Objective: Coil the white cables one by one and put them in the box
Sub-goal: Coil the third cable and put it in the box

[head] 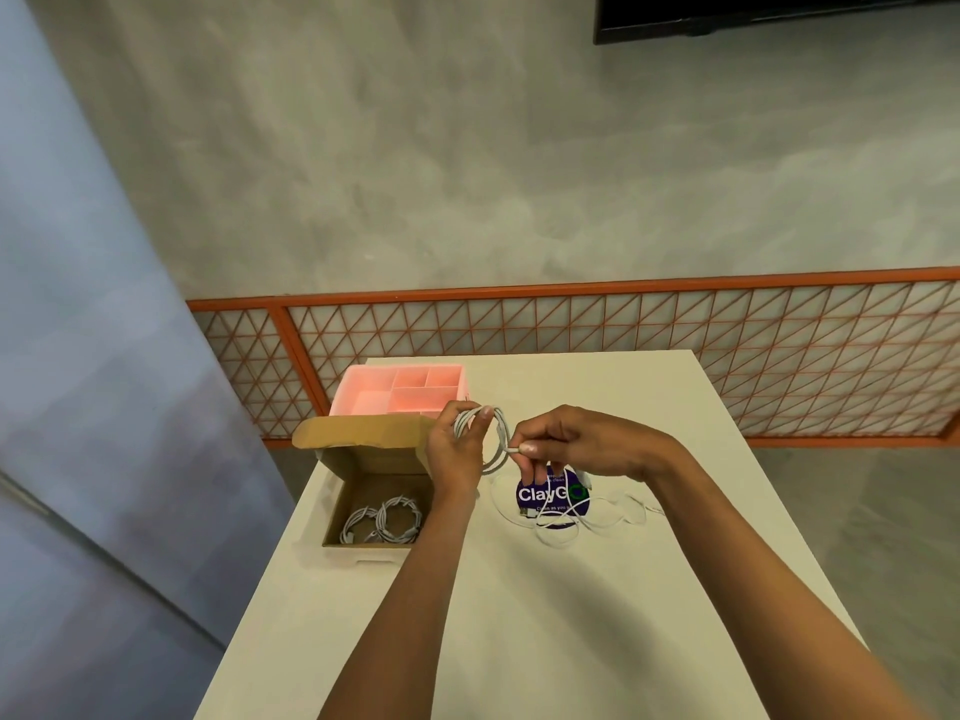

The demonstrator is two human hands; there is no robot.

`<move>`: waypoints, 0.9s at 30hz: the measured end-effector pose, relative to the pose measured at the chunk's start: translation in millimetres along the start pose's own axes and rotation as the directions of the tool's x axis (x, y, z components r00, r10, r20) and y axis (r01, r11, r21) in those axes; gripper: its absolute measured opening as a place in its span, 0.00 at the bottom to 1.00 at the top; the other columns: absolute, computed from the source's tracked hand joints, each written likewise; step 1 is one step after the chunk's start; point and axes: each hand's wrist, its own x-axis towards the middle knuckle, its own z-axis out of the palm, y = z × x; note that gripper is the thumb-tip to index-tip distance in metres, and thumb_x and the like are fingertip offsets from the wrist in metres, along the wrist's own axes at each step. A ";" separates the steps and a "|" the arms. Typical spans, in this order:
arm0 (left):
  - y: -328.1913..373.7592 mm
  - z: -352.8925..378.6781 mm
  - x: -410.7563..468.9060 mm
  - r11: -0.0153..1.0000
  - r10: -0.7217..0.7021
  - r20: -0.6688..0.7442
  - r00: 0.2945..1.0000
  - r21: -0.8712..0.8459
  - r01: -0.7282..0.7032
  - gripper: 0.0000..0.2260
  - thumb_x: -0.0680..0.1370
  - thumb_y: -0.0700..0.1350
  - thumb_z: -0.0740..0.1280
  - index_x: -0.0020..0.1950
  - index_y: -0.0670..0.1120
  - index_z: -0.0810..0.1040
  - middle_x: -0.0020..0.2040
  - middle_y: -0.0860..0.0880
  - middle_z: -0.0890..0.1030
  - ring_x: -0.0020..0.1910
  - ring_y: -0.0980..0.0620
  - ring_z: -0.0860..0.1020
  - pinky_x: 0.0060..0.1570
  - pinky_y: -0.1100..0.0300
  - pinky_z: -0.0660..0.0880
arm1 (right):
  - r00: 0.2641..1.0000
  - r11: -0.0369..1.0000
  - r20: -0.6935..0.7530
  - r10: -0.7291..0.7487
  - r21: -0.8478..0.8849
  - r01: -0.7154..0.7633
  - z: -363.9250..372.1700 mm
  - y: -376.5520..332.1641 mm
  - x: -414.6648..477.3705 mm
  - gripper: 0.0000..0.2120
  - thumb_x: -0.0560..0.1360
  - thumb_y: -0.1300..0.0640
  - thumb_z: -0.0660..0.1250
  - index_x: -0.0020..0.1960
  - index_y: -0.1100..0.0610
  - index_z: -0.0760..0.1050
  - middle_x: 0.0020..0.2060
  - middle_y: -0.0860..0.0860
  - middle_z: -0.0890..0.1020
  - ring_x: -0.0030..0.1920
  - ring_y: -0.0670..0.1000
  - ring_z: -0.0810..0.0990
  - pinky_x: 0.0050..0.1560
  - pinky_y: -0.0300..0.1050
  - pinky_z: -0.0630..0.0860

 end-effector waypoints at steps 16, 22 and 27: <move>20.0 -13.1 1.3 0.839 -0.271 0.241 0.932 -0.416 0.351 0.06 0.81 0.44 0.60 0.45 0.46 0.73 0.27 0.52 0.63 0.22 0.59 0.59 0.22 0.67 0.59 | 0.837 0.865 -0.482 0.258 0.501 0.022 -16.8 23.5 4.4 0.14 0.83 0.57 0.53 0.41 0.54 0.72 0.40 0.48 0.82 0.42 0.46 0.77 0.49 0.43 0.71; 18.9 -23.2 0.5 0.839 -0.192 0.451 0.872 -0.385 0.384 0.07 0.82 0.37 0.55 0.45 0.44 0.67 0.35 0.49 0.68 0.28 0.58 0.66 0.34 0.63 0.72 | 0.796 0.869 -0.535 0.283 0.494 0.023 -22.8 18.7 5.0 0.15 0.83 0.57 0.53 0.40 0.52 0.71 0.43 0.48 0.82 0.47 0.48 0.74 0.51 0.45 0.67; 24.6 -20.3 2.6 0.897 -0.199 0.409 0.890 -0.290 0.334 0.05 0.81 0.41 0.59 0.45 0.45 0.68 0.37 0.48 0.67 0.27 0.58 0.63 0.30 0.66 0.65 | 0.792 0.916 -0.548 0.271 0.401 -0.036 -26.3 13.6 3.2 0.12 0.82 0.54 0.57 0.42 0.53 0.74 0.49 0.45 0.77 0.51 0.48 0.69 0.55 0.45 0.63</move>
